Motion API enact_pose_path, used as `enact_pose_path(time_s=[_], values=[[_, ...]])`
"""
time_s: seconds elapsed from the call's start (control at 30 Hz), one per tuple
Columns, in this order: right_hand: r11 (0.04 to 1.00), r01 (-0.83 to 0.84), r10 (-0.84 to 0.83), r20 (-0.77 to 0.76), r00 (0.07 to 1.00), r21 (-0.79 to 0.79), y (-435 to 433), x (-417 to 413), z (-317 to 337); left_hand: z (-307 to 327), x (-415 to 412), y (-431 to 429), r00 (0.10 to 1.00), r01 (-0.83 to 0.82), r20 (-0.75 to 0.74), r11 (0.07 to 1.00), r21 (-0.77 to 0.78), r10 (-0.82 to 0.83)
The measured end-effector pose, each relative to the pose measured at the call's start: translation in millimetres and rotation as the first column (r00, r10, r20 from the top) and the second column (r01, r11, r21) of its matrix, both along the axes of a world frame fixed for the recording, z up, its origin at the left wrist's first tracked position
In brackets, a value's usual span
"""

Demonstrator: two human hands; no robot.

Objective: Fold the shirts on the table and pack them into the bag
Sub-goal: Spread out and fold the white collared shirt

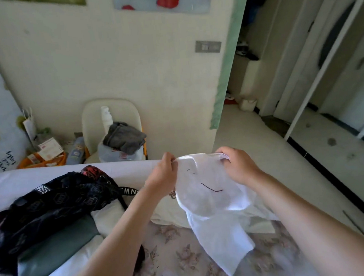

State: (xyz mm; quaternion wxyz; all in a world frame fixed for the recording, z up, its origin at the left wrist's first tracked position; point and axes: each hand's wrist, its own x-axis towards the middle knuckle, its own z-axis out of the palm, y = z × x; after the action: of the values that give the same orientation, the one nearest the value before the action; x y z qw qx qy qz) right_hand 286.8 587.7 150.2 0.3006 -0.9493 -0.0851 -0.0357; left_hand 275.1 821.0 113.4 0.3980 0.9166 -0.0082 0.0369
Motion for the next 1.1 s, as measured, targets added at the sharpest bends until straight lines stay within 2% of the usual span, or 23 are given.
enact_pose_path(time_s=[0.13,0.27,0.33,0.37,0.43,0.53,0.57,0.6,0.67,0.77,0.8,0.87,0.93,1.0,1.1], values=[[0.993,0.031,-0.035,0.033,0.999,0.115,-6.3,-4.1,45.8,64.2,-1.6,-19.9,0.987,0.029,0.159,1.000,-0.008,-0.027],[0.963,-0.027,0.048,-0.075,0.996,0.267,-11.1,-16.5,86.3,124.5,-7.8,-45.8,0.971,0.022,0.237,0.999,-0.026,-0.015],[0.961,-0.060,0.088,-0.093,0.992,0.272,-20.3,-27.4,108.9,154.0,-15.9,-59.0,0.975,0.035,0.222,0.993,-0.117,-0.008],[0.964,-0.071,0.097,-0.090,0.991,0.258,-25.5,-32.8,120.2,164.7,-20.1,-64.4,0.979,0.050,0.202,0.976,-0.211,-0.006],[0.964,-0.093,0.106,-0.041,0.994,0.248,-35.7,-41.4,140.2,177.5,-30.1,-73.7,0.990,0.073,0.140,0.891,-0.447,-0.011],[0.942,-0.120,0.121,0.018,0.992,0.314,-49.2,-52.3,164.2,181.7,-50.7,-83.2,0.986,0.157,0.081,0.632,-0.759,-0.148],[0.934,-0.128,0.127,0.024,0.992,0.335,-52.6,-57.0,171.5,180.1,-57.9,-86.1,0.971,0.212,0.108,0.560,-0.801,-0.213],[0.923,-0.130,0.126,0.035,0.991,0.361,-55.5,-61.8,177.4,176.5,-64.2,-88.3,0.954,0.272,0.151,0.538,-0.798,-0.259],[0.887,-0.126,0.116,0.049,0.992,0.445,-61.6,-70.5,186.6,162.8,-72.7,-93.2,0.933,0.358,0.225,0.647,-0.674,-0.282],[0.813,-0.140,0.151,0.028,0.988,0.566,-67.5,-84.0,195.5,144.7,-91.0,-106.4,0.922,0.387,0.190,0.835,-0.392,-0.338],[0.799,-0.143,0.160,0.022,0.987,0.584,-69.1,-87.5,197.9,140.2,-97.1,-112.0,0.921,0.390,0.164,0.853,-0.348,-0.354],[0.769,-0.114,0.138,0.010,0.990,0.629,-74.0,-93.6,203.0,138.6,-113.5,-124.6,0.934,0.356,0.111,0.860,-0.366,-0.340],[0.732,-0.060,0.082,0.000,0.997,0.678,-81.0,-97.2,208.3,135.7,-119.9,-135.5,0.967,0.249,0.146,0.908,-0.338,-0.210],[0.717,-0.032,0.034,0.011,0.999,0.697,-89.1,-100.6,213.3,131.9,-120.0,-139.5,0.972,0.067,0.236,0.962,-0.265,-0.003],[0.776,-0.042,-0.013,0.082,0.997,0.630,-101.4,-107.8,220.1,143.0,-119.0,-131.9,0.890,-0.095,0.421,0.974,-0.204,0.175]])
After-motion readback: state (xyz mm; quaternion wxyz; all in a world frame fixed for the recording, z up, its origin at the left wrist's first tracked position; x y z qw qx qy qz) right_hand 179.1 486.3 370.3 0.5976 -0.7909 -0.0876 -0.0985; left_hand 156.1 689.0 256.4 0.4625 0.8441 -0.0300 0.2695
